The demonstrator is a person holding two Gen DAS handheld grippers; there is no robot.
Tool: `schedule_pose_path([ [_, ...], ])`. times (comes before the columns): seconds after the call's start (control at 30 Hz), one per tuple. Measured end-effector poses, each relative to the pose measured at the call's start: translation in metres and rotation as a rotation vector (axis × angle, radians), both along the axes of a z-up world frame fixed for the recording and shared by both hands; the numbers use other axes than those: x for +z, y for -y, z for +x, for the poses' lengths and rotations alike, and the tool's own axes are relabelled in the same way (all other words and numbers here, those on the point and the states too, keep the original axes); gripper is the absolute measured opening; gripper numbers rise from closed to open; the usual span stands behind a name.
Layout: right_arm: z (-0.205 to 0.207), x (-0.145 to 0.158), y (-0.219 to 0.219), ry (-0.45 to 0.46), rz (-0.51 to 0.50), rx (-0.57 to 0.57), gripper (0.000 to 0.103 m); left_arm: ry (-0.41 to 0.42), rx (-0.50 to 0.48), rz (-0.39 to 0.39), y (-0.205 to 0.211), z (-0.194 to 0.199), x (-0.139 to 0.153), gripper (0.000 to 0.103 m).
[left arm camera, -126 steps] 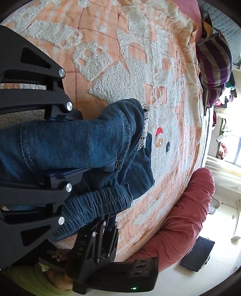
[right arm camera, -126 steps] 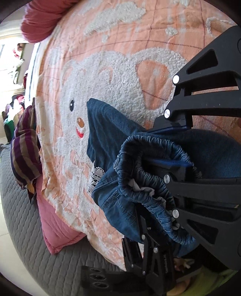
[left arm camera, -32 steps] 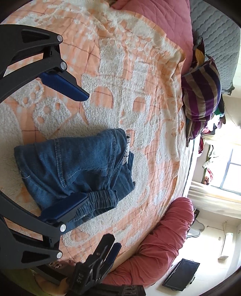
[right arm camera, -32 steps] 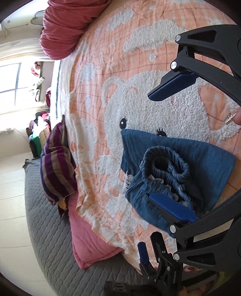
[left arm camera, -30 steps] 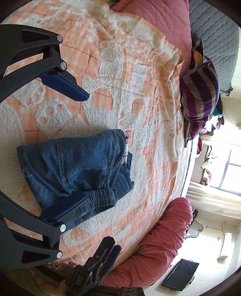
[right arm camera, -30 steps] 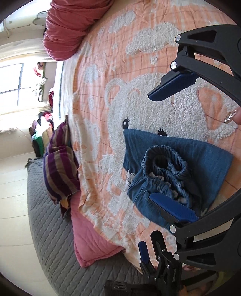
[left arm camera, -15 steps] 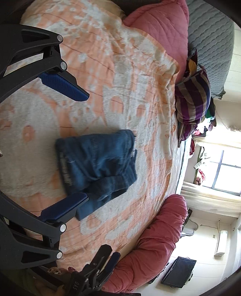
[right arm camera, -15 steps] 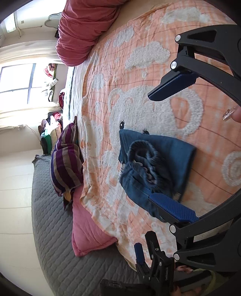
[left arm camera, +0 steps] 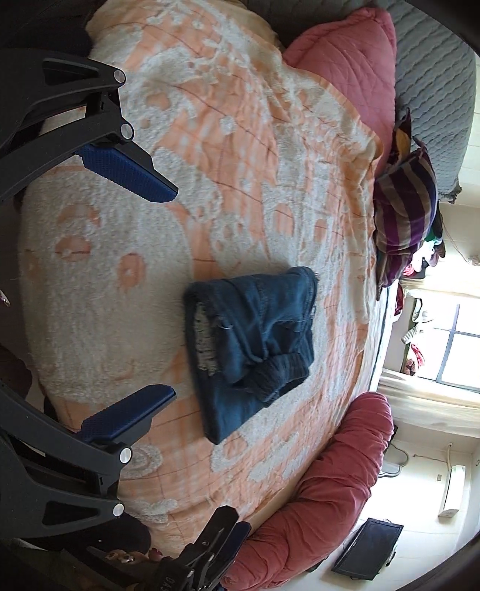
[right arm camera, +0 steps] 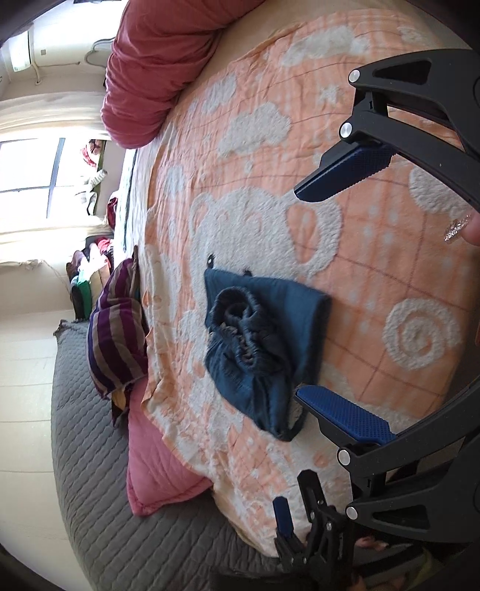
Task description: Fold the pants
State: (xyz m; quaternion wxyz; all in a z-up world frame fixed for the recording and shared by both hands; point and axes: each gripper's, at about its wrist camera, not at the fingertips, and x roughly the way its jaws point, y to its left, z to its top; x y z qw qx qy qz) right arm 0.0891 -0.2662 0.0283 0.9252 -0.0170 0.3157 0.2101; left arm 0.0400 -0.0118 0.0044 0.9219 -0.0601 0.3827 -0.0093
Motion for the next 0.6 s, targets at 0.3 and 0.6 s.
schedule_pose_path([
  [0.3, -0.012, -0.022, 0.000, -0.053, -0.030, 0.008, 0.094, -0.014, 0.023, -0.006, -0.001, -0.007, -0.012, 0.099],
  [0.6, -0.009, -0.034, -0.009, -0.062, -0.052, 0.018, 0.094, -0.030, 0.022, -0.011, -0.001, -0.003, -0.027, 0.099],
])
